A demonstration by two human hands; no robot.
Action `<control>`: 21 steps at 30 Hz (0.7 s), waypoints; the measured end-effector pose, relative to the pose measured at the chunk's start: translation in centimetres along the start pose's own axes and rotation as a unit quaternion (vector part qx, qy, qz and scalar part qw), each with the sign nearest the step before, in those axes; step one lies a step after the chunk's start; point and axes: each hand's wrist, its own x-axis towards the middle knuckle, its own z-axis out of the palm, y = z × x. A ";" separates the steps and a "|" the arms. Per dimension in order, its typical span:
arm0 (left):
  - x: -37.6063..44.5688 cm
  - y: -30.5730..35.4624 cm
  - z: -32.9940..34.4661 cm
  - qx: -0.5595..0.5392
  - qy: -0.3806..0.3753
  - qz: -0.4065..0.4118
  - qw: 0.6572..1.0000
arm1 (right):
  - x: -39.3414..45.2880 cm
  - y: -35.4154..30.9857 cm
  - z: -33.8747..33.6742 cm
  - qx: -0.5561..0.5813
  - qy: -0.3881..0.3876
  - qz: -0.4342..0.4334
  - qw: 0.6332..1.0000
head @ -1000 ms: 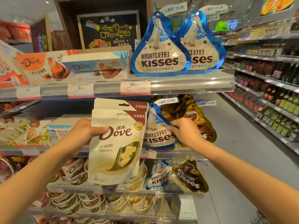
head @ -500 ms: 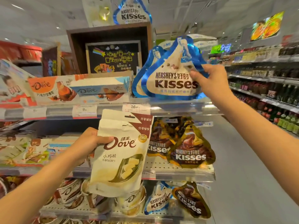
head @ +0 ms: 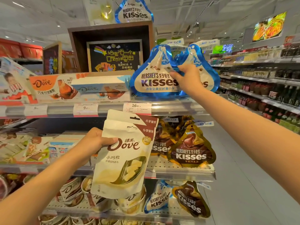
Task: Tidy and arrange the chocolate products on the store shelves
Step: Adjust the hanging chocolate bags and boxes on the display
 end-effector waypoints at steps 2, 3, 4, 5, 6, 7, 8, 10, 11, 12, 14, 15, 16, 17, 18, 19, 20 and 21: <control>0.0 0.1 0.2 0.000 -0.006 0.003 1.000 | -0.1 -0.1 -0.5 0.001 -0.050 0.004 0.999; -0.1 0.2 0.3 0.001 -0.008 0.004 1.000 | -0.3 -0.2 -0.8 -0.007 -0.083 0.009 0.997; 0.0 0.2 0.3 0.002 -0.010 0.005 1.000 | -0.5 -0.4 -1.1 -0.028 -0.111 0.006 0.993; 0.0 0.3 0.4 0.002 -0.013 0.007 1.000 | -0.8 -0.6 -1.3 -0.056 -0.129 0.001 0.990; 0.1 0.4 0.4 0.003 -0.016 0.010 1.000 | -0.9 -0.6 -1.5 -0.076 -0.134 -0.006 0.988; 0.1 0.4 0.4 0.004 -0.020 0.012 1.000 | -1.0 -0.7 -1.6 -0.089 -0.129 -0.013 0.988; 0.2 0.4 0.4 0.005 -0.022 0.014 1.000 | -1.0 -0.7 -1.7 -0.097 -0.122 -0.021 0.988; 0.3 0.4 0.5 0.007 -0.025 0.015 1.000 | -1.1 -0.5 -1.5 -0.120 -0.105 -0.038 0.986; 0.4 0.4 0.5 0.009 -0.027 0.015 0.999 | -1.2 -0.5 -1.4 -0.129 -0.103 -0.046 0.985; 0.4 0.4 0.5 0.010 -0.031 0.016 0.999 | -1.2 -0.4 -1.3 -0.128 -0.101 -0.052 0.985; 0.5 0.5 0.6 0.006 -0.037 0.018 0.999 | -1.1 -0.2 -1.0 -0.116 -0.097 -0.062 0.987; 0.5 0.5 0.6 0.003 -0.040 0.021 0.999 | -1.0 0.0 -1.0 -0.109 -0.101 -0.063 0.987; 0.6 0.5 0.6 0.001 -0.042 0.023 0.999 | -0.8 0.1 -1.0 -0.105 -0.101 -0.066 0.987; 0.6 0.5 0.6 0.000 -0.043 0.027 0.999 | -0.7 0.2 -1.0 -0.107 -0.105 -0.073 0.986; 0.7 0.5 0.6 0.000 -0.042 0.030 0.999 | -0.8 0.1 -1.0 -0.114 -0.109 -0.087 0.984; 0.7 0.4 0.6 -0.001 -0.041 0.032 0.999 | -0.9 0.0 -0.9 -0.126 -0.114 -0.104 0.980; 0.8 0.4 0.6 -0.003 -0.042 0.032 0.999 | -1.1 -0.1 -0.9 -0.133 -0.118 -0.117 0.977; 0.9 0.4 0.7 -0.003 -0.044 0.033 0.998 | -1.2 -0.2 -0.9 -0.134 -0.119 -0.122 0.976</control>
